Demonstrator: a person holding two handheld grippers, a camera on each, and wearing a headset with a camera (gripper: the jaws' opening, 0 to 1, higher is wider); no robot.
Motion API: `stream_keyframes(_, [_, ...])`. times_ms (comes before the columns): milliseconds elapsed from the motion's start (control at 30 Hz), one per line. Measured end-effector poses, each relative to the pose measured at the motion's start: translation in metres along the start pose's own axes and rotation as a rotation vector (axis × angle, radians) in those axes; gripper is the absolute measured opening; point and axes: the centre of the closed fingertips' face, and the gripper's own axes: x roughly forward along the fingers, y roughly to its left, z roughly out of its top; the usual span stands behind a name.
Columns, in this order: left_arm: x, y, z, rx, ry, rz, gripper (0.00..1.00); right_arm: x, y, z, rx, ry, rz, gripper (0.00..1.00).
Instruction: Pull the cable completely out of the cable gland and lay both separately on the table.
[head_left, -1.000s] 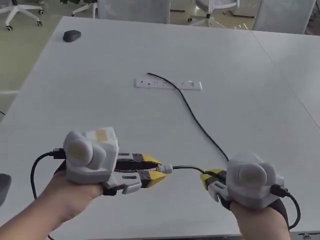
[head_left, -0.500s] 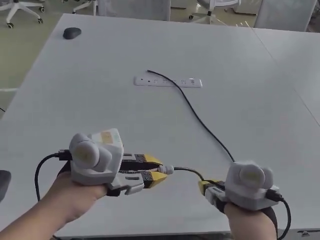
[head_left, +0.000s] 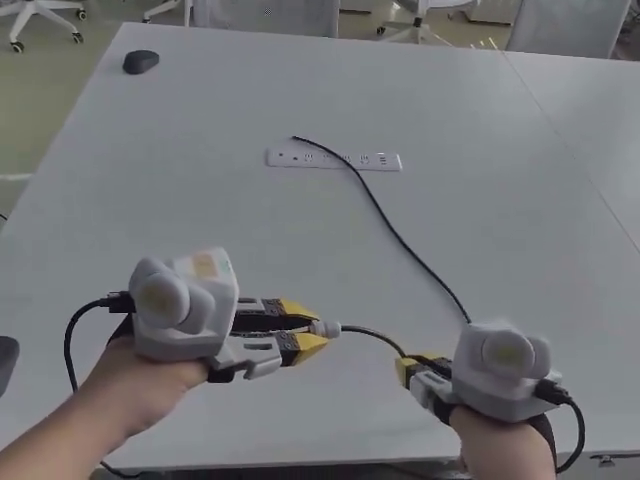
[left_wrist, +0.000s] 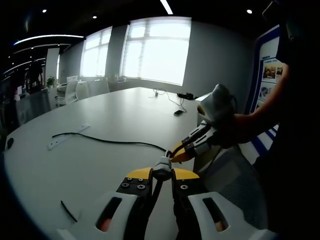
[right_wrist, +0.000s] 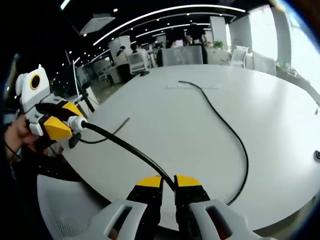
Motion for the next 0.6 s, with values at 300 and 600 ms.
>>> stream_keyframes(300, [-0.003,0.003,-0.001,-0.007,0.000,-0.001,0.15,-0.020,0.027,0.032,-0.195,-0.069,0.101,0.28])
stream_keyframes(600, [-0.001,0.001,-0.004,-0.013,0.009,-0.015,0.15,-0.024,0.070,0.059,-0.579,-0.104,0.138,0.24])
